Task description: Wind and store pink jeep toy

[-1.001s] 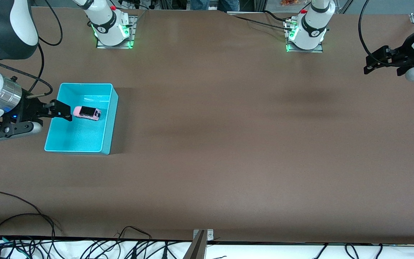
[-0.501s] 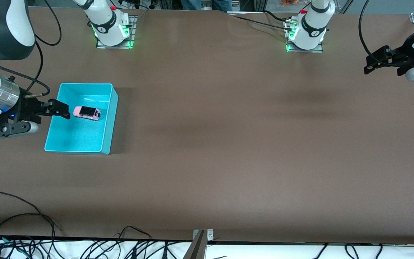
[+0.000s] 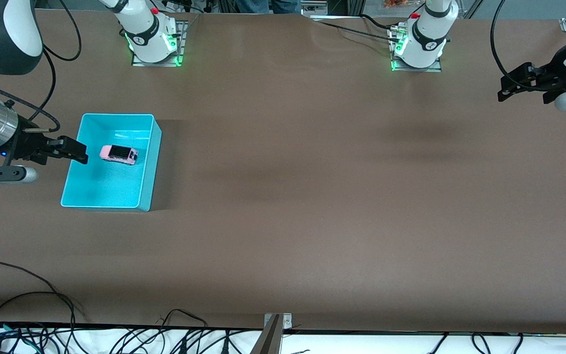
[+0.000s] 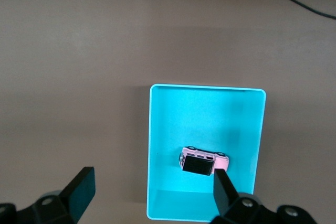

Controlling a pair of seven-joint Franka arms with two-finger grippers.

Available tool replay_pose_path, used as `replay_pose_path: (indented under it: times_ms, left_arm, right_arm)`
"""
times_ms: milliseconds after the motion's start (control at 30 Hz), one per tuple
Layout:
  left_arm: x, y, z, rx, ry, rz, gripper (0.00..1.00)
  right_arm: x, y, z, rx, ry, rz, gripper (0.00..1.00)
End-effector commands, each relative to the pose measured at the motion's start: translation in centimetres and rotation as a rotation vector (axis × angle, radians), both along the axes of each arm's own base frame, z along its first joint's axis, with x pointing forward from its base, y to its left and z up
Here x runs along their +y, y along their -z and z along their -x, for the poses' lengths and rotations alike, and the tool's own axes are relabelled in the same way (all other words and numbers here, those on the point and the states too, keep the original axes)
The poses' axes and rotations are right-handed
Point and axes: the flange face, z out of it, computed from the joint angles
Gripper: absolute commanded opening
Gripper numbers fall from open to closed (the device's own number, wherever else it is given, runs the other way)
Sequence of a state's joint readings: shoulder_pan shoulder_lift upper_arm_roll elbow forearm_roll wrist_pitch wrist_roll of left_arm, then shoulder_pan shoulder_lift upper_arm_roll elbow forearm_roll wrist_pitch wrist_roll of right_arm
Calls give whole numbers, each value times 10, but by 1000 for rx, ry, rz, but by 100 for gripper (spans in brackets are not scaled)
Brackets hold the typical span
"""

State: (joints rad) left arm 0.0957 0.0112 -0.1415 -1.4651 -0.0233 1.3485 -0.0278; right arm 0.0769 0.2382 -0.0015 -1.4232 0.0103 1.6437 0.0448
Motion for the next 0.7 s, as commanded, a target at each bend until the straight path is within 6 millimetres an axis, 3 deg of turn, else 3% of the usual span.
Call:
replay_pose_path:
  times_ms: [0,267,667]
  left_arm:
    - [2,-2,3,0,11,28,100]
    - [2,-2,3,0,11,28,100]
    - [3,1,5,17,17,29,100]
  right_arm:
    - [-13,-13,5,2,37,11,100]
    - [-43,-7,14,84,101,-9,100]
    - [-44,-6,13,82,101,-25,100]
